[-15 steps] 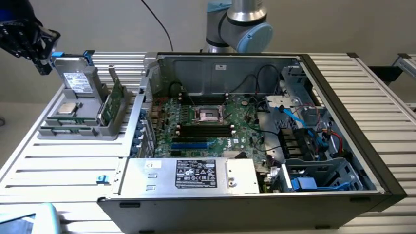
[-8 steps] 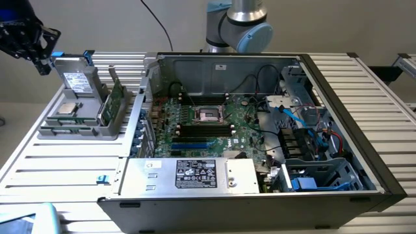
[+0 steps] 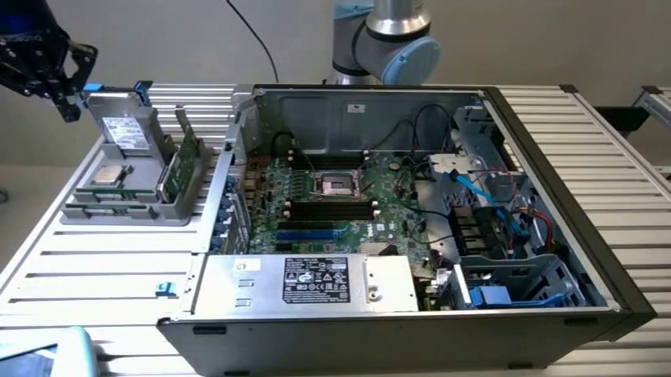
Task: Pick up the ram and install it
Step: 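Pick up the ram and move it above insertion slot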
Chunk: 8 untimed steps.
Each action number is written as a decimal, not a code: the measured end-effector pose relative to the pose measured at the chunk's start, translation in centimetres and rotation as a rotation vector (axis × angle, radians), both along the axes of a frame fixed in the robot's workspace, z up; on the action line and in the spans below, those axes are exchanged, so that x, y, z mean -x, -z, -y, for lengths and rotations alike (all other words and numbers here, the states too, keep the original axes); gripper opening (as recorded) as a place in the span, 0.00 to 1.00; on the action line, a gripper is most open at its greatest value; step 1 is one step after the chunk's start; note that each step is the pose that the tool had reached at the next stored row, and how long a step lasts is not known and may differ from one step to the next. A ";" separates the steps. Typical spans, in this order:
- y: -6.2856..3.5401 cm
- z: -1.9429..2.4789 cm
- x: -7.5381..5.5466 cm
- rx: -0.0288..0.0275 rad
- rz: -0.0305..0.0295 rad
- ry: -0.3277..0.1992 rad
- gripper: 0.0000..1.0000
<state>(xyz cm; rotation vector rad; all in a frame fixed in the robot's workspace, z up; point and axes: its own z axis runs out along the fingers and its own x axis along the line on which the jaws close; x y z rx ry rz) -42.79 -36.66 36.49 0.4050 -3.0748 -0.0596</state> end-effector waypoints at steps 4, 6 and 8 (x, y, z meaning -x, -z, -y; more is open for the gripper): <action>0.03 0.00 0.0 0.0003 0.0000 -0.072 0.11; 0.04 0.00 0.0 0.0005 -0.0001 -0.110 0.11; 0.06 0.00 0.0 0.0004 0.0000 -0.146 0.11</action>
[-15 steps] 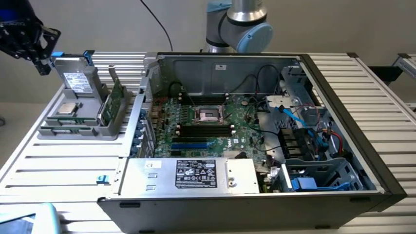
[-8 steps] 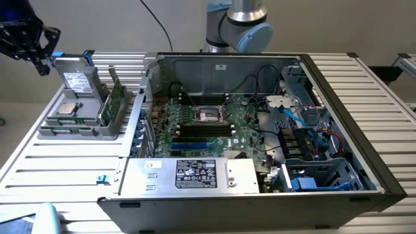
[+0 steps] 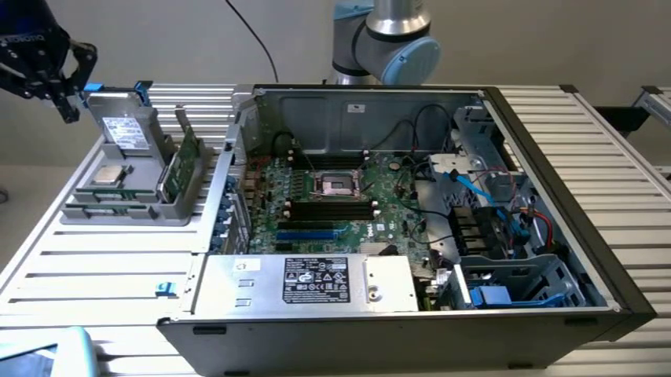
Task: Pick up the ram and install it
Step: 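Pick up the ram and move it above insertion slot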
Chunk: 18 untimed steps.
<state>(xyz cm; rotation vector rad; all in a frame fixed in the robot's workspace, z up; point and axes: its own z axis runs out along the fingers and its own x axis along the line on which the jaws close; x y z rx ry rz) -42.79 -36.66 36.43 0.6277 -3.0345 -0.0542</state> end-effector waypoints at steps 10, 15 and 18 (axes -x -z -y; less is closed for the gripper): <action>0.07 0.00 0.0 0.0001 0.0000 -0.182 0.11; 0.12 0.00 0.0 0.0001 0.0000 -0.272 0.11; 0.14 0.00 0.0 0.0001 -0.0001 -0.327 0.11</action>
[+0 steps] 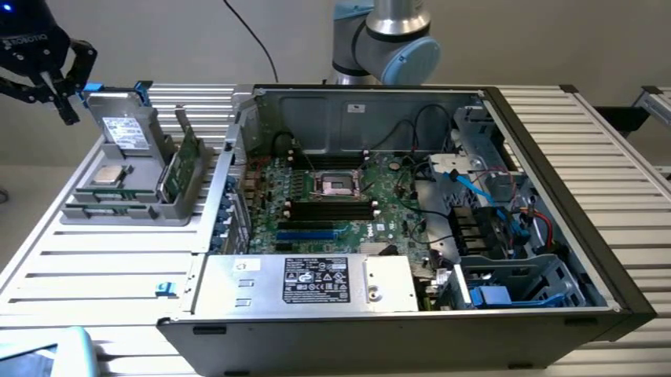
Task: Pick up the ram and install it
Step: 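Pick up the ram and move it above insertion slot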
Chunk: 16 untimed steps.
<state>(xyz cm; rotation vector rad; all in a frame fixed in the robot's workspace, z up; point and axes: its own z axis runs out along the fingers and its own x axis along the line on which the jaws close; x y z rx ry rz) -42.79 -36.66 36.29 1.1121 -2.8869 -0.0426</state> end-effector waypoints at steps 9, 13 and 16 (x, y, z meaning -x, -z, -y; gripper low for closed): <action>0.09 0.00 0.0 0.0007 0.0000 -0.163 0.11; 0.13 0.00 0.0 0.0012 0.0000 -0.237 0.11; 0.16 0.00 0.0 0.0015 0.0000 -0.291 0.11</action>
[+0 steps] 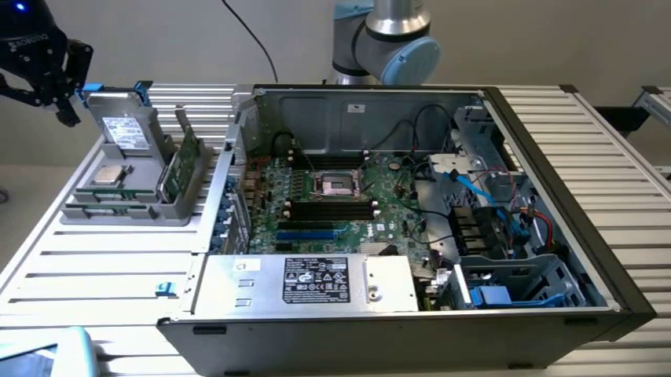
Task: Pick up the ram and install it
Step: 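Pick up the ram and move it above insertion slot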
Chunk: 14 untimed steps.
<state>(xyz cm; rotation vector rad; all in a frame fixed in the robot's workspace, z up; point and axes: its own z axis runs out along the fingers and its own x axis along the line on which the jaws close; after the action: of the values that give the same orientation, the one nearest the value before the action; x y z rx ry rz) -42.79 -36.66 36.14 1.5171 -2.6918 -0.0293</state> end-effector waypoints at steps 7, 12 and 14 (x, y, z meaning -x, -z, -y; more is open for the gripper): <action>0.01 0.00 0.0 0.0069 0.0004 -0.128 0.11; 0.02 0.00 0.0 0.0143 0.0031 -0.214 0.11; 0.02 0.00 0.0 0.0163 0.0042 -0.247 0.11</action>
<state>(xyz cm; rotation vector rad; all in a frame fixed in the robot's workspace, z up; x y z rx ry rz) -42.79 -36.66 36.11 1.8327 -2.4800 0.0057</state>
